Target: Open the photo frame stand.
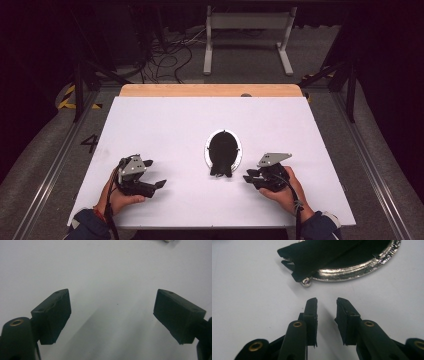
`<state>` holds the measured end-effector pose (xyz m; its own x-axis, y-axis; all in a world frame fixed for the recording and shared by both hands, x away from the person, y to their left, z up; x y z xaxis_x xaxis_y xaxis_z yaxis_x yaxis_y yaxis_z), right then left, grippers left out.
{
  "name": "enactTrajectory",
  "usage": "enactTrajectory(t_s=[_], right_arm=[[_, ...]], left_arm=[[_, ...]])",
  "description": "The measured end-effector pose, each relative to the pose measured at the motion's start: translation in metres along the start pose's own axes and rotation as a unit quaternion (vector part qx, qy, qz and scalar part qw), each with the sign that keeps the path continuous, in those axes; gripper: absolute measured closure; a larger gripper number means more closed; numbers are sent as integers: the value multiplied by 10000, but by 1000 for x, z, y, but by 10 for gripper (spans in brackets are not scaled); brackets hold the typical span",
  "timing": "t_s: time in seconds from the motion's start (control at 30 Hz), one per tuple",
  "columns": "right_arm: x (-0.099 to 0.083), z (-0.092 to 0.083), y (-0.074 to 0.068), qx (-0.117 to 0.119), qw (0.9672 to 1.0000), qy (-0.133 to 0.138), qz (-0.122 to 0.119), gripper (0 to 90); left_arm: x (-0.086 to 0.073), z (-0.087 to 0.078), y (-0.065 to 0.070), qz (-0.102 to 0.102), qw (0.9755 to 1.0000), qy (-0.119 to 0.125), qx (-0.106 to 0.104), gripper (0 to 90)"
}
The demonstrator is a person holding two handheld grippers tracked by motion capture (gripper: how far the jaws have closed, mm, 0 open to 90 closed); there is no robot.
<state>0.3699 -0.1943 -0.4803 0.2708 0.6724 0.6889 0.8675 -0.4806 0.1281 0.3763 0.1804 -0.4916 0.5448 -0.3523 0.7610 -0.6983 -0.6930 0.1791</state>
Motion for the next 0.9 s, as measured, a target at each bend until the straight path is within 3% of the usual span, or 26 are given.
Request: enactTrajectory(t_s=[0.3, 0.47, 0.67, 0.9], right_arm=[[14, 15, -17, 209, 9995, -44, -245, 679], [19, 22, -20, 208, 9993, -112, -301, 680], [21, 28, -19, 259, 9994, -109, -216, 680], [24, 32, -18, 123, 9997, -112, -178, 682]], left_arm=[[0, 1, 3, 64, 10000, -10, 23, 150], [-1, 2, 5, 75, 10000, -46, -3, 150], [-2, 1, 6, 92, 9999, -69, -59, 150], [-4, 1, 6, 67, 9999, -95, -46, 150]])
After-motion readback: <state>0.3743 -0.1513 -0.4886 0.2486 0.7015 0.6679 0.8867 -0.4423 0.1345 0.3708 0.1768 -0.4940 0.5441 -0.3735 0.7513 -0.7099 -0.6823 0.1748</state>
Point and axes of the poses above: each handheld gripper's, and its own axes: z roughly forward along the jaws, x roughly out of its top, y roughly to its right, the point moved 5 cm from there along z, roughly forward along the jaws, and after that the axes turned 14 degrees about -z, right-handed, at the moved point
